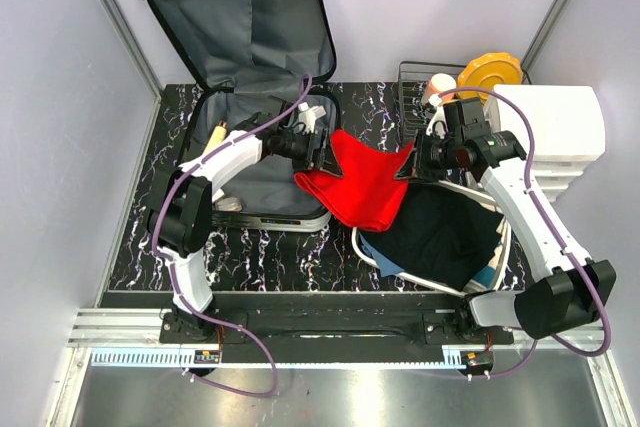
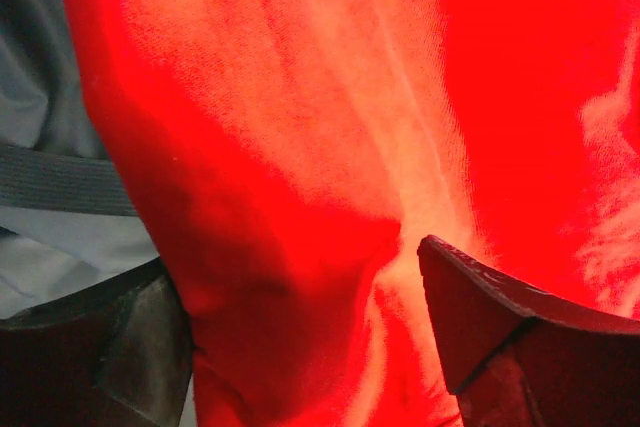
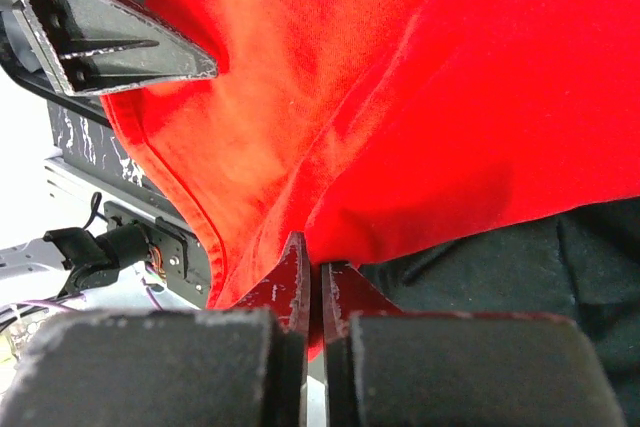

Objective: Open, take out, and arrange the luggage

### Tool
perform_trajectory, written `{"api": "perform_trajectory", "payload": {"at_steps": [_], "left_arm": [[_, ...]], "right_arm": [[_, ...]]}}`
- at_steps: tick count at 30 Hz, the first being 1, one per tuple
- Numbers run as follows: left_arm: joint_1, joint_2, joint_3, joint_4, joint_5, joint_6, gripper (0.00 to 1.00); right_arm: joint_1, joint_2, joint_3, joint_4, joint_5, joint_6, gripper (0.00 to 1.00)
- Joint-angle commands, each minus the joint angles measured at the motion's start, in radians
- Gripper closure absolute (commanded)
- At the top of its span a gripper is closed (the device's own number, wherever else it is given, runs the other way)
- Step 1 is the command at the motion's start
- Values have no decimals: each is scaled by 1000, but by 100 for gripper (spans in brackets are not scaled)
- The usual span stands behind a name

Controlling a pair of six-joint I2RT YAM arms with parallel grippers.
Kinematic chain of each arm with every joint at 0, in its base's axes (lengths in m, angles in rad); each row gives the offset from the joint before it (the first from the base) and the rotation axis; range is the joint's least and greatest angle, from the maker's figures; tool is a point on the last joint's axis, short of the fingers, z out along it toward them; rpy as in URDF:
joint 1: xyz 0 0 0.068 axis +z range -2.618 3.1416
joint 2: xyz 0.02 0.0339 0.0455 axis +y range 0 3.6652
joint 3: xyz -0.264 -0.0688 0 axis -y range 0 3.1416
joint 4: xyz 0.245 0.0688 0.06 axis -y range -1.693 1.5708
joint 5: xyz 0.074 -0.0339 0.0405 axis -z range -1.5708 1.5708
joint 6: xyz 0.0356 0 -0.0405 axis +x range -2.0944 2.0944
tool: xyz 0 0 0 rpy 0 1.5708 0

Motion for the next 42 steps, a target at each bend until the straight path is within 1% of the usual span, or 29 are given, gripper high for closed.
{"api": "perform_trajectory", "payload": {"at_steps": [1,4,5,8,9,11,12,13,15,16,19,23,24,26,27,29,31,34,35,36,38,40,42], "left_arm": [[-3,2,-3,45,-7,16,12],[-11,28,-6,57,73,-10,14],[-14,43,-7,63,120,-21,18],[-31,62,-18,86,196,-51,23],[-35,60,-21,94,206,-67,32],[-34,49,-15,101,214,-71,45],[-26,20,-11,100,205,-64,59],[-25,-1,-4,103,193,-61,68],[-16,-64,5,109,159,-55,80],[-14,-84,9,109,156,-55,90],[-19,-147,32,89,131,-55,100],[-58,-172,74,28,102,-42,100],[-83,-172,81,25,102,-42,100],[-112,-169,85,23,96,-45,100],[-146,-164,88,25,93,-44,100],[-186,-153,95,23,78,-41,100],[-250,-138,124,23,64,-35,100],[-325,-92,172,23,44,-25,100],[-341,-80,183,23,39,-21,100],[-365,-52,202,25,33,-16,100],[-382,-29,216,38,19,-16,100],[-396,2,235,57,15,-27,100],[-404,23,255,72,15,-36,100]], "right_arm": [[8,-2,32,80,-88,18,100],[7,6,29,92,-93,24,100],[7,12,30,94,-94,22,100],[7,24,44,97,-96,21,100],[7,26,50,102,-96,15,100],[7,28,76,100,-96,6,100],[7,26,87,91,-90,1,100],[7,23,96,83,-82,-11,100],[7,3,122,48,-50,-28,100],[8,-8,130,33,-35,-40,100],[7,-67,135,-38,24,-60,100],[7,-178,93,-148,135,-65,100],[5,-193,90,-199,200,-70,100],[-19,-239,78,-234,246,-86,100],[-33,-255,75,-254,281,-115,100],[-53,-278,70,-283,318,-137,100],[-55,-285,67,-325,315,-214,100],[-53,-253,105,-383,364,-298,100],[-53,-205,163,-406,383,-312,100],[-55,-180,197,-455,436,-338,100],[-55,-135,272,-507,439,-393,100],[-53,-124,293,-532,452,-465,100],[-55,-103,276,-605,499,-526,100]]}}
